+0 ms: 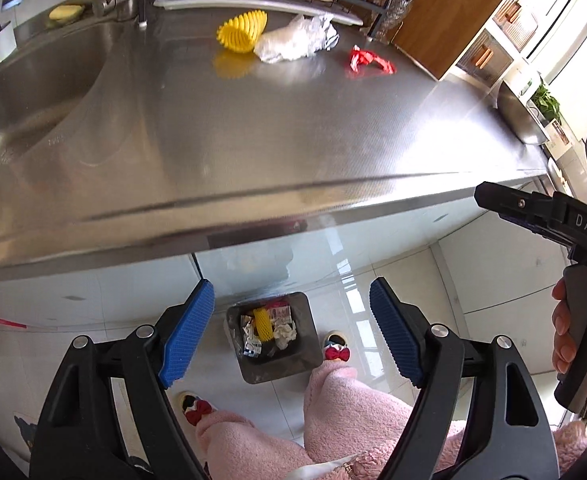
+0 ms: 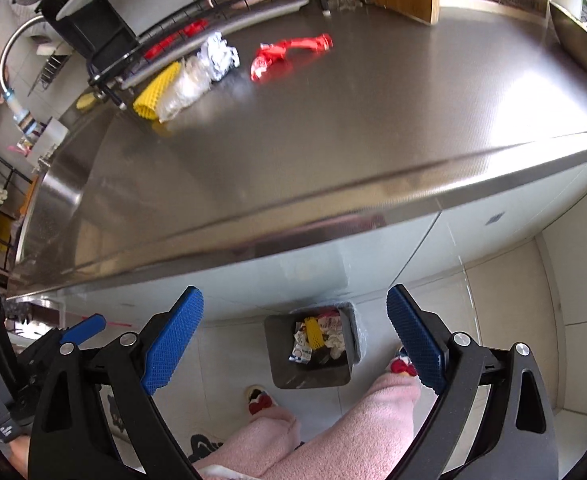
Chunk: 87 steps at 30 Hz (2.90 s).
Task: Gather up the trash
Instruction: 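Raise both tools back toward the counter, then grasp the red wrapper with the right tool while the left grasps the clear bag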
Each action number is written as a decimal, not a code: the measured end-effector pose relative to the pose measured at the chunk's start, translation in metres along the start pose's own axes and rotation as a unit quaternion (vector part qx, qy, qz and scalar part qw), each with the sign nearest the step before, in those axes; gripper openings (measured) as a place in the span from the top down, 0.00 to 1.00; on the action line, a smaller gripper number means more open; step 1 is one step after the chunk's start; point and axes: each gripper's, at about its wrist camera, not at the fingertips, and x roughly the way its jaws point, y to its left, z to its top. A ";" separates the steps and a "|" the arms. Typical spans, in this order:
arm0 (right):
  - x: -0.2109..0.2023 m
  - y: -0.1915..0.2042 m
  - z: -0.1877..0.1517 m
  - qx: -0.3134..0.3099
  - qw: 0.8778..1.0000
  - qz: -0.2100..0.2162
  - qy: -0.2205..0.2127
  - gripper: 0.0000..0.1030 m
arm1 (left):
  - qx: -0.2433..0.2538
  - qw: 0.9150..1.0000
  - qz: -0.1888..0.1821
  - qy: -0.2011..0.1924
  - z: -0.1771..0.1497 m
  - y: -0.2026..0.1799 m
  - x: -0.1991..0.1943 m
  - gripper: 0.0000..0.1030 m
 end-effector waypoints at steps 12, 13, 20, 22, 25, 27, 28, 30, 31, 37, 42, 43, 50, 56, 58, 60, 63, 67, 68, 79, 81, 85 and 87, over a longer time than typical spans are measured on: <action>-0.035 0.018 0.076 -0.028 0.995 -0.002 -0.095 0.09 | 0.025 0.997 0.006 -0.078 0.081 -0.005 -0.031 0.27; -0.034 0.019 0.083 -0.032 0.995 -0.004 -0.099 0.10 | 0.028 0.996 0.007 -0.081 0.089 -0.006 -0.030 0.27; -0.016 0.016 0.125 -0.032 0.994 -0.003 -0.107 0.10 | 0.041 0.995 0.006 -0.091 0.136 -0.009 -0.011 0.27; -0.009 0.015 0.136 -0.033 0.994 -0.006 -0.107 0.10 | 0.044 0.995 0.001 -0.091 0.149 -0.010 -0.003 0.29; 0.007 0.012 0.154 -0.031 0.995 -0.006 -0.099 0.11 | 0.051 0.994 -0.006 -0.095 0.166 -0.013 0.009 0.37; 0.017 0.010 0.163 -0.029 0.995 -0.003 -0.091 0.14 | 0.057 0.994 -0.017 -0.093 0.176 -0.015 0.020 0.47; 0.022 0.009 0.167 -0.031 0.996 -0.001 -0.088 0.16 | 0.060 0.994 -0.019 -0.093 0.181 -0.017 0.025 0.49; 0.030 0.009 0.174 -0.037 0.996 -0.002 -0.083 0.18 | 0.065 0.993 -0.021 -0.093 0.191 -0.018 0.035 0.53; 0.034 0.009 0.177 -0.040 0.996 -0.003 -0.081 0.20 | 0.066 0.993 -0.021 -0.093 0.195 -0.018 0.038 0.53; 0.059 0.008 0.200 -0.045 0.997 -0.002 -0.067 0.29 | 0.076 0.994 -0.020 -0.081 0.212 -0.019 0.061 0.53; 0.078 0.009 0.213 -0.041 0.997 -0.011 -0.059 0.29 | 0.073 0.995 -0.023 -0.071 0.218 -0.016 0.076 0.53; 0.082 0.009 0.215 -0.041 0.997 -0.012 -0.059 0.29 | 0.073 0.995 -0.023 -0.068 0.219 -0.016 0.079 0.53; 0.101 0.020 0.227 -0.066 0.996 -0.023 -0.053 0.23 | 0.067 0.996 -0.018 -0.048 0.221 -0.011 0.100 0.53; 0.121 0.031 0.227 -0.108 0.993 -0.048 -0.027 0.13 | 0.066 0.997 -0.014 -0.036 0.223 -0.007 0.108 0.53; 0.127 0.031 0.228 -0.113 0.992 -0.058 -0.022 0.13 | 0.066 0.997 -0.014 -0.036 0.225 -0.007 0.110 0.53; 0.133 0.029 0.228 -0.111 0.992 -0.055 -0.011 0.16 | 0.065 0.997 -0.014 -0.035 0.225 -0.005 0.111 0.58; 0.138 0.030 0.226 -0.121 0.991 -0.059 -0.005 0.20 | 0.061 0.997 -0.014 -0.037 0.225 -0.002 0.110 0.64; 0.138 0.031 0.226 -0.131 0.989 -0.071 -0.008 0.38 | 0.062 0.997 -0.013 -0.036 0.223 0.000 0.109 0.68; 0.138 0.031 0.226 -0.134 0.988 -0.078 -0.009 0.45 | 0.062 0.997 -0.013 -0.034 0.222 0.001 0.110 0.68; 0.134 0.027 0.226 -0.130 0.988 -0.077 -0.023 0.79 | 0.071 0.997 -0.013 -0.015 0.215 -0.002 0.117 0.88; 0.132 0.024 0.224 -0.128 0.989 -0.074 -0.026 0.80 | 0.068 0.997 -0.013 -0.013 0.213 -0.002 0.119 0.91; 0.124 0.016 0.218 -0.109 0.993 -0.050 -0.020 0.82 | 0.063 0.998 -0.012 -0.020 0.211 -0.003 0.114 0.95; 0.118 0.013 0.214 -0.099 0.994 -0.038 -0.020 0.82 | 0.064 0.998 -0.011 -0.027 0.208 -0.006 0.106 0.95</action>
